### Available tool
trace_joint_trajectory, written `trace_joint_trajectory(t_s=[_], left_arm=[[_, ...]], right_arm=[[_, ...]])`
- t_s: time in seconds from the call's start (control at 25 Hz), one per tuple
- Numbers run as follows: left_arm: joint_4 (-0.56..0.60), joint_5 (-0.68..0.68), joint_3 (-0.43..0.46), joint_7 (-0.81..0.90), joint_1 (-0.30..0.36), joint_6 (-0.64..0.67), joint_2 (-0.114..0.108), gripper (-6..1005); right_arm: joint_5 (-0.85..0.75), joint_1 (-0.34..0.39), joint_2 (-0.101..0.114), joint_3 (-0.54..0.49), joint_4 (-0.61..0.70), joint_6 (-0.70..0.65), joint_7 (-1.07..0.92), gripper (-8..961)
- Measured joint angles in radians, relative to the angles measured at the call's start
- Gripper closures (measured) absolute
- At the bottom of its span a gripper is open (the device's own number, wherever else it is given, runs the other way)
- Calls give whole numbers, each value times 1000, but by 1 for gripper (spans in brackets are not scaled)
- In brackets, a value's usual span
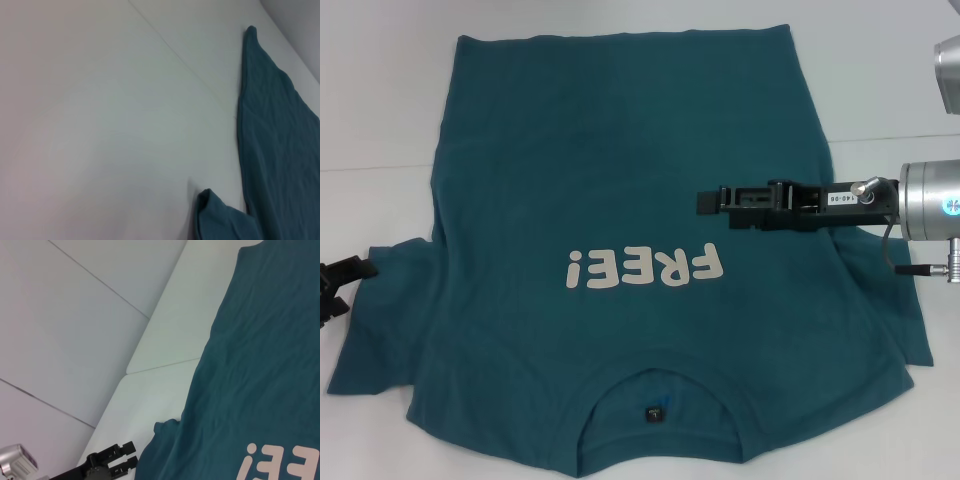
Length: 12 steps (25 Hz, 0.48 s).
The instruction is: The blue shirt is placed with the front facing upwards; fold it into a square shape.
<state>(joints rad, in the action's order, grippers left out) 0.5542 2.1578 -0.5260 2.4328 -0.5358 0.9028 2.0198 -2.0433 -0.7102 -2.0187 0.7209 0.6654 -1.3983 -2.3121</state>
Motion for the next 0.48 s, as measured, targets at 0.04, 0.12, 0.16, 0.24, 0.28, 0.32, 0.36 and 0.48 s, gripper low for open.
trace_joint_trajectory(t_s=[0.04, 0.12, 0.16, 0.24, 0.28, 0.32, 0.36, 0.48], left_arm=[[0, 3, 0, 0, -1, 0, 0, 251], [-1, 8, 0, 0, -2, 0, -1, 251], [-1, 9, 0, 0, -2, 0, -1, 251], [-1, 10, -2, 0, -2, 2, -1, 251], [-1, 10, -5, 0, -3, 4, -1, 251], [-1, 10, -8, 0, -3, 5, -1, 251], [-1, 10, -11, 0, -3, 6, -1, 251], [-3, 10, -21, 0, -4, 9, 1, 250]], right_arm=[[0, 0, 0, 0, 0, 1, 0, 38], [0, 0, 0, 0, 0, 2, 1, 38], [0, 0, 0, 0, 0, 3, 1, 38], [0, 0, 0, 0, 0, 3, 1, 39], [0, 0, 0, -1, 0, 4, 1, 39], [0, 0, 0, -2, 0, 4, 1, 39], [0, 0, 0, -2, 0, 4, 1, 39], [0, 0, 0, -3, 0, 4, 2, 38]])
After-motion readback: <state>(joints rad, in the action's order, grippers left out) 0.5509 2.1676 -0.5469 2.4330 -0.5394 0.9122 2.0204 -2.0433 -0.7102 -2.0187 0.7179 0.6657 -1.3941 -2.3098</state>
